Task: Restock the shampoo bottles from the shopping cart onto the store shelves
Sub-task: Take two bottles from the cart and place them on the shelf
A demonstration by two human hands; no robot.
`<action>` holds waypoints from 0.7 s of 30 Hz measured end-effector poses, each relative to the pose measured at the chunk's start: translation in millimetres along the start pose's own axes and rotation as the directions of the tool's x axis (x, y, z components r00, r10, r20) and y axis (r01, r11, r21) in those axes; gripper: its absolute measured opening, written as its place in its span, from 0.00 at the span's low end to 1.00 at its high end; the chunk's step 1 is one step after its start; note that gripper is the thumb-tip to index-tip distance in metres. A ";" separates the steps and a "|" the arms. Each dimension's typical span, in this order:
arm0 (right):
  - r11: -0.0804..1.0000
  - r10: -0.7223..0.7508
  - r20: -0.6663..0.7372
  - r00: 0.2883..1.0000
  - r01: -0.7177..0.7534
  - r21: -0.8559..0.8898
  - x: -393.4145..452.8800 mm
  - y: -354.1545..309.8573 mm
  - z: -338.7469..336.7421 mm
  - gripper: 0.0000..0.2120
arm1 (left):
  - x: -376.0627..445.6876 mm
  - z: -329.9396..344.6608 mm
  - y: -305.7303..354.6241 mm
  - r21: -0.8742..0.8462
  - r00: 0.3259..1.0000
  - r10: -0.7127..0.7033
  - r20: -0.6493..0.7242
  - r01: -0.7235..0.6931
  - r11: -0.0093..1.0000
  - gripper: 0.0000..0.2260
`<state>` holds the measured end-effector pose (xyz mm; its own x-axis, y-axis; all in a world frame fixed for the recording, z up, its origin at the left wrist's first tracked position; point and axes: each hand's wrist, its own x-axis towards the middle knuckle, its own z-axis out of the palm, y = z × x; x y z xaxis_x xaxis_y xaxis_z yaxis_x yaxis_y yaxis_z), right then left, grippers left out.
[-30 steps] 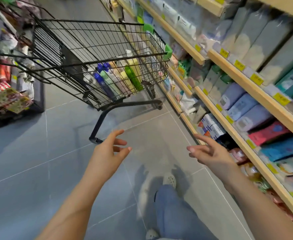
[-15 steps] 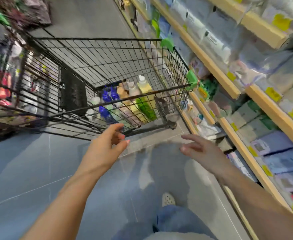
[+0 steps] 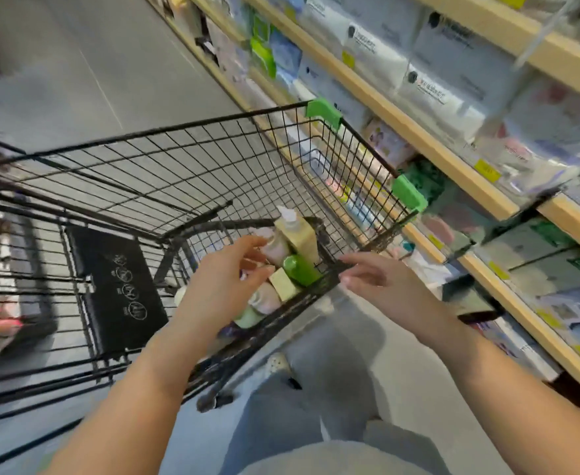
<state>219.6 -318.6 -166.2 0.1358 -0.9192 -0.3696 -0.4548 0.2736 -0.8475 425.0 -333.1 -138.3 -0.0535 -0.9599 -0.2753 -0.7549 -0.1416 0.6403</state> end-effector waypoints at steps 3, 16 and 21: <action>0.996 -0.007 -0.008 1.000 0.006 -0.084 29.6 -12.7 17.5 0.17 | 39.2 -11.0 -16.1 0.115 0.993 0.084 0.082 -0.094 0.989 0.17; 0.715 0.291 0.157 0.944 -0.105 -0.691 140.2 15.4 68.7 0.21 | 168.3 37.4 -54.3 0.468 0.873 0.230 0.430 -0.434 0.770 0.24; 0.576 0.437 0.240 0.867 -0.065 -0.815 176.5 28.4 94.2 0.25 | 204.3 57.7 -66.0 0.480 0.864 0.213 0.457 -0.441 0.758 0.29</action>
<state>313.6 -446.4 -291.4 0.1301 -0.6097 -0.7819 -0.9881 -0.0140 -0.1535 426.1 -505.9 -278.2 -0.5053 -0.7488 -0.4289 -0.8628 0.4321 0.2623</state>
